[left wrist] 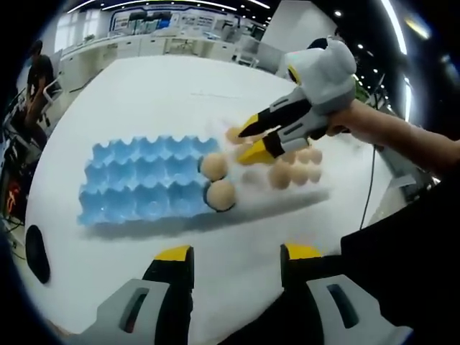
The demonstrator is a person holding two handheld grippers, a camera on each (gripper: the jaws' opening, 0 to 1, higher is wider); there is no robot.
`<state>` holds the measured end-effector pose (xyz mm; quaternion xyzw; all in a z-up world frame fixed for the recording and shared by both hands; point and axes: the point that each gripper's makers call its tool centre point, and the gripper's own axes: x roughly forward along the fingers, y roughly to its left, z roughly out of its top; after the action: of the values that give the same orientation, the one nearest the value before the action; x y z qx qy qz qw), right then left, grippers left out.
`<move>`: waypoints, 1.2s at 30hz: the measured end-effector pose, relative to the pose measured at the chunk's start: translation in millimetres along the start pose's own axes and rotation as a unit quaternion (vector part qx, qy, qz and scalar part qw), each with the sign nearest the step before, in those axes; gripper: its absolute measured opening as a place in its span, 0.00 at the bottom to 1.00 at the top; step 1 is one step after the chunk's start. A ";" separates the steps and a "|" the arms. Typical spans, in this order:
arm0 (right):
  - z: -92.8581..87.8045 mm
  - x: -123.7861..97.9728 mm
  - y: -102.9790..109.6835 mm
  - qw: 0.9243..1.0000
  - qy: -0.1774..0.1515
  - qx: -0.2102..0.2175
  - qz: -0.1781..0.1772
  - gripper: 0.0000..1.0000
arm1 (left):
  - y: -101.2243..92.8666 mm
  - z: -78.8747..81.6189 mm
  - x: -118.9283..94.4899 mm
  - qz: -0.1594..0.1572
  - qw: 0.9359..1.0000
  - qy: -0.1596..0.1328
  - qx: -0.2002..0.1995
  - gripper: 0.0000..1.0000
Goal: Place the egg into an empty slot of the egg tray after lifting it from the table, then release the egg inside the slot.
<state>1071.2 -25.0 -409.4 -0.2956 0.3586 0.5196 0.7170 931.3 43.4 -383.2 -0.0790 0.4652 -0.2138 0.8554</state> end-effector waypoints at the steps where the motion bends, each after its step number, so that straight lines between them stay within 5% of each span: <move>1: -2.5 -3.3 -0.5 1.000 0.000 0.000 -0.001 0.31 | -1.2 1.0 1.3 -0.002 1.000 0.002 0.004 0.49; 21: -56.7 -33.3 6.3 0.999 0.021 0.020 -0.020 0.32 | -20.1 8.4 15.3 -0.031 0.998 0.021 0.049 0.49; 36: -66.1 -38.2 23.6 1.000 0.018 0.017 -0.008 0.30 | -22.0 1.7 14.0 -0.030 0.998 0.026 0.044 0.49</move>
<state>1027.2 -91.3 -416.8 -0.2952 0.3778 0.5021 0.7197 932.9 17.4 -385.6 -0.0493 0.4746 -0.2616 0.8390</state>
